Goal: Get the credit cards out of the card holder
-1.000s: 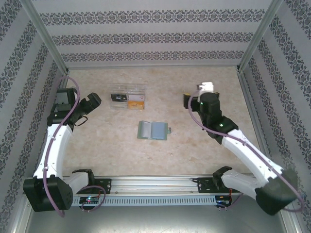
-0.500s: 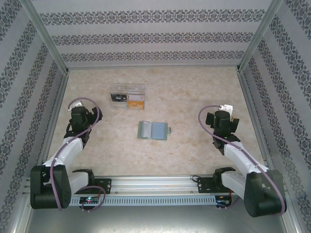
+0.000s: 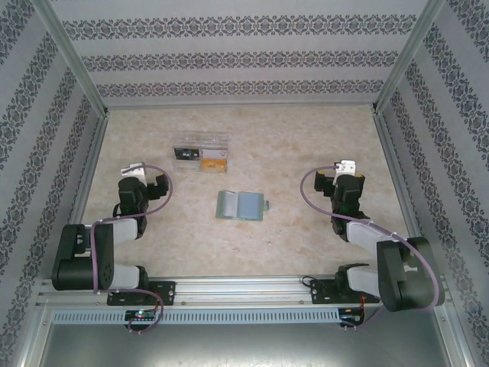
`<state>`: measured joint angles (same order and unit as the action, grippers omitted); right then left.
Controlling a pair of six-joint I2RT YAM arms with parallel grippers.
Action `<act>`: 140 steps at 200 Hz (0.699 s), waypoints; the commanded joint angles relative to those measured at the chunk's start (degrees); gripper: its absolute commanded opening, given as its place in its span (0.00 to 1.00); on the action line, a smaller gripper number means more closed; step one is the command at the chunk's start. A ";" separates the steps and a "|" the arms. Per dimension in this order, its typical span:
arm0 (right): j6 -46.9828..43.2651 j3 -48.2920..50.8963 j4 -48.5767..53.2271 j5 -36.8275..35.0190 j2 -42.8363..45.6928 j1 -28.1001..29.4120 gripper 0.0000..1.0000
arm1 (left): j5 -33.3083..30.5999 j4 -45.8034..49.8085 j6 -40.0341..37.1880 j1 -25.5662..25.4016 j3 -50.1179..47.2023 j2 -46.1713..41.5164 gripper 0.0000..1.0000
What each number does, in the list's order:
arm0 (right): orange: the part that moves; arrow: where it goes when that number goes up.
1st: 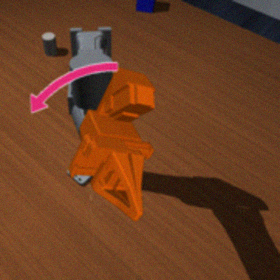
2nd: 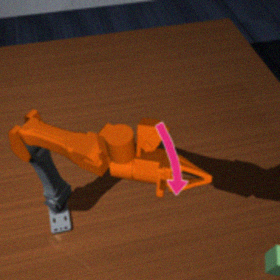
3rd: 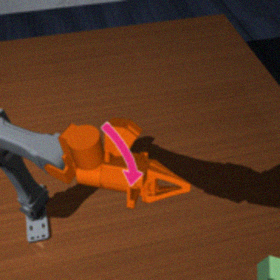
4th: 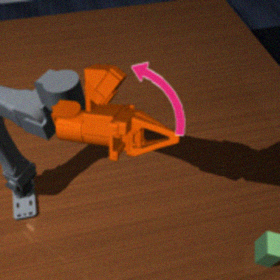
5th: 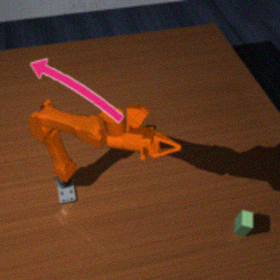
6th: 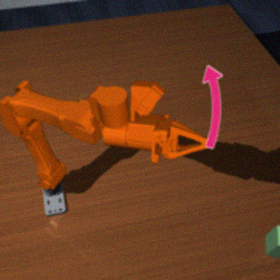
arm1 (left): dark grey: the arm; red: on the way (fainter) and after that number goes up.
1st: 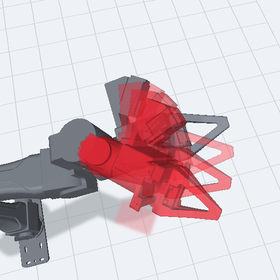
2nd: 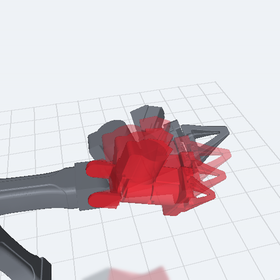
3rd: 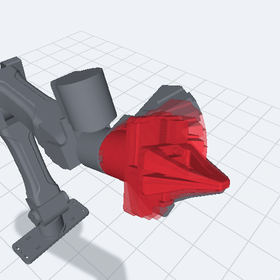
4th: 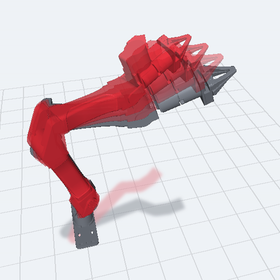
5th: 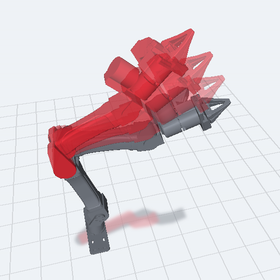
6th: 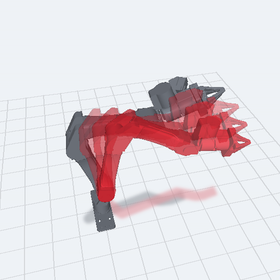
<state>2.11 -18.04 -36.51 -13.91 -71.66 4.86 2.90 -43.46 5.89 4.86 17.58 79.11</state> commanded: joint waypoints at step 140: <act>-1.38 -2.41 -16.76 3.03 -14.20 -0.73 0.98 | -4.77 -4.82 -4.64 -4.74 5.54 10.21 1.00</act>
<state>0.01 -20.25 -50.81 -10.85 -85.47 4.60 0.86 -49.39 1.87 0.99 21.63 89.12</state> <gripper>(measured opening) 0.982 0.996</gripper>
